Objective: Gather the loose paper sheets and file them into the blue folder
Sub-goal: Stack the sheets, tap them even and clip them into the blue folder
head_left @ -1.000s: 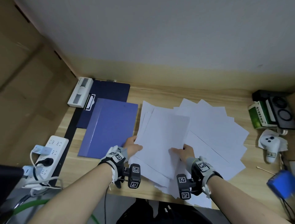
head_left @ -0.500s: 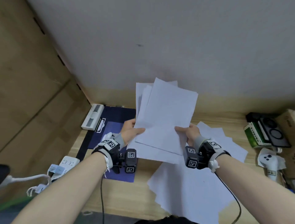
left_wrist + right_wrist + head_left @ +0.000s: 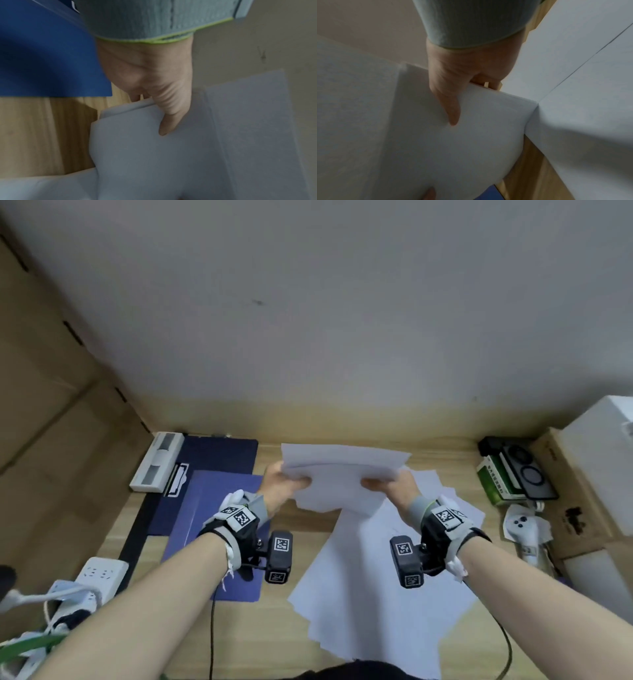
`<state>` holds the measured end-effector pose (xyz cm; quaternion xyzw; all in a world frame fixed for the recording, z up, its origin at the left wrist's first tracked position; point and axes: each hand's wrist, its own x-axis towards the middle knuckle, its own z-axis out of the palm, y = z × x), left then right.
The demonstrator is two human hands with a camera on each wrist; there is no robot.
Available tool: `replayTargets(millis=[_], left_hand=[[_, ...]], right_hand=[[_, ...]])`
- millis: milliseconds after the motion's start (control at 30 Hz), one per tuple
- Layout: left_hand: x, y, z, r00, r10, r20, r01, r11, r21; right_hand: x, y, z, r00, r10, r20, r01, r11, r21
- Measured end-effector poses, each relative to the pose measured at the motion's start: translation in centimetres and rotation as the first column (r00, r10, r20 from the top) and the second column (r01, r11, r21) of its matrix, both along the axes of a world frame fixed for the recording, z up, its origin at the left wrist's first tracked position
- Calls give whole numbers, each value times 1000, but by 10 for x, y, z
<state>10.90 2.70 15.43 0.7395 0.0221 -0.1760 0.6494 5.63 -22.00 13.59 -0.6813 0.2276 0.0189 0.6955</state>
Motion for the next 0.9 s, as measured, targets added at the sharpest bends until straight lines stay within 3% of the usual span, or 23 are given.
replayTargets(millis=[200, 300, 467, 767, 900], left_hand=[[-1, -10, 7, 1000, 22, -12, -23, 999, -43], [9, -4, 13, 1000, 13, 10, -13, 999, -52], [6, 6, -2, 994, 95, -57, -92, 994, 64], [10, 2, 5, 996, 75, -49, -76, 997, -15], [7, 12, -1, 997, 67, -48, -67, 998, 17]], right_hand=[[3, 6, -2, 995, -98, 33, 97, 995, 33], [11, 3, 2, 996, -87, 34, 85, 995, 58], [8, 10, -10, 998, -57, -19, 57, 998, 3], [17, 18, 4, 995, -97, 28, 96, 994, 60], [8, 19, -9, 998, -61, -7, 62, 997, 50]])
